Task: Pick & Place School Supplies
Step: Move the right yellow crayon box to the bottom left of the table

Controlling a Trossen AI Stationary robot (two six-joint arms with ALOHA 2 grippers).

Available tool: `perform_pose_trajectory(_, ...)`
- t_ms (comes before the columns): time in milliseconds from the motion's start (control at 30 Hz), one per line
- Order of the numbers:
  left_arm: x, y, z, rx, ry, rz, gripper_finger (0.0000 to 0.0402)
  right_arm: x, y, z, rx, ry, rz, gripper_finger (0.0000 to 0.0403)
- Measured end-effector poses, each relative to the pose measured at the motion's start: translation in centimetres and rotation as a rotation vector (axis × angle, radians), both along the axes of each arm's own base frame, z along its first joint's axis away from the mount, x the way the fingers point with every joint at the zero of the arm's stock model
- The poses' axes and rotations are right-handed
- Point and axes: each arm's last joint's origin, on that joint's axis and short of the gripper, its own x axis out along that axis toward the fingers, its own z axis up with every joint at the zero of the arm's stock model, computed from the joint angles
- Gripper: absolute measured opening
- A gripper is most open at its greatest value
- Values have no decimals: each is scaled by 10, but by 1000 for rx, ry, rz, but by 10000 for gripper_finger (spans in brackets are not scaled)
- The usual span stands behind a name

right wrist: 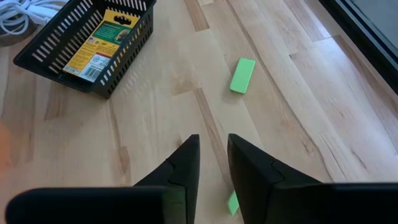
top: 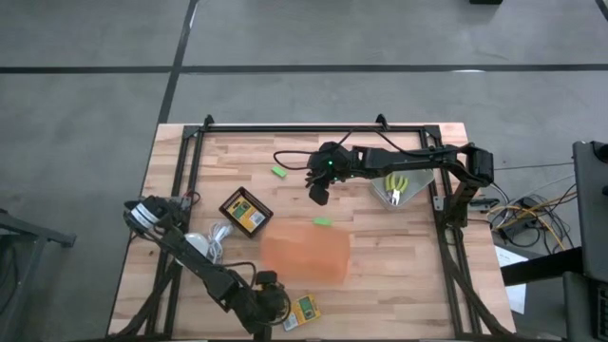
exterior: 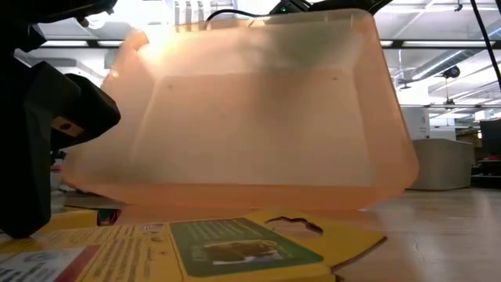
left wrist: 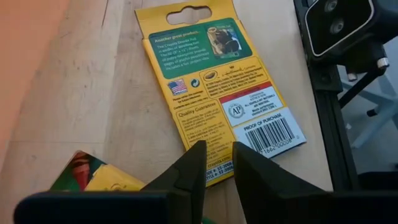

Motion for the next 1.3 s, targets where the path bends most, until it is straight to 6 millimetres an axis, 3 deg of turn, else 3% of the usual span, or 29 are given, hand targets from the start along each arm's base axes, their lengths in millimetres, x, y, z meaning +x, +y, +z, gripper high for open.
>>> perform_pose_trajectory(767, -3, 9, 22, 74, -62, 11, 85, 0, 0, 0, 0, 1, 0, 70)
perform_pose_trajectory(1067, -1, 7, 24, 14, -73, 34, 85, 0, 0, 0, 0, 1, 0, 83)
perform_pose_trajectory(1300, 1, 4, 11, 4, -48, 41, 85, 0, 0, 0, 0, 1, 0, 86)
